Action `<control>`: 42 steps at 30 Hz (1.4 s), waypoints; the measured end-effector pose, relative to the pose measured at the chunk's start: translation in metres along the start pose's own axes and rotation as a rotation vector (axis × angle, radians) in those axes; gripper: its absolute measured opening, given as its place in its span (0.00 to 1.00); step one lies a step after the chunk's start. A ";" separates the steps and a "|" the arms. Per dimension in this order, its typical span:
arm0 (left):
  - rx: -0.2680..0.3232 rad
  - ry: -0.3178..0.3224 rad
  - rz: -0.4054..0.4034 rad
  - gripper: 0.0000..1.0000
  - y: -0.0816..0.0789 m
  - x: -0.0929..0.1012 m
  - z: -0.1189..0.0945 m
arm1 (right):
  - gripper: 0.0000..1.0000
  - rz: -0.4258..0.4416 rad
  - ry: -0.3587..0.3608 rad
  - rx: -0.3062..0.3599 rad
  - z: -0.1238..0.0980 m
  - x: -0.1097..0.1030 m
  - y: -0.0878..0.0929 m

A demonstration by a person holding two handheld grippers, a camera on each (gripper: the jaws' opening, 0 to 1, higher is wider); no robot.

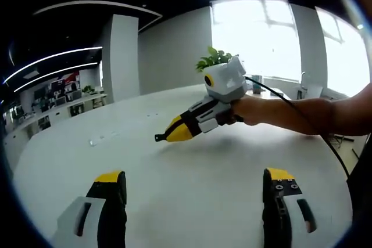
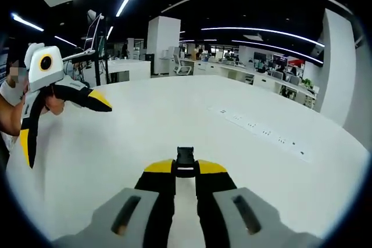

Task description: Snap the two parts of the plastic buckle together until the buckle closes and remains connected.

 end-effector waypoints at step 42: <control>-0.009 0.013 0.002 0.99 0.000 0.003 0.004 | 0.12 0.019 0.018 -0.014 0.021 0.024 0.000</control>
Point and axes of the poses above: the point that each gripper's makers call its tool centre point, and the gripper's own axes: z roughly forward along the fingers, x roughly to its right, y roughly out of its underside, the point moved 8 cm from there along -z, roughly backward along the fingers, and after that the axes turned 11 degrees about x, right-handed, at the moved point
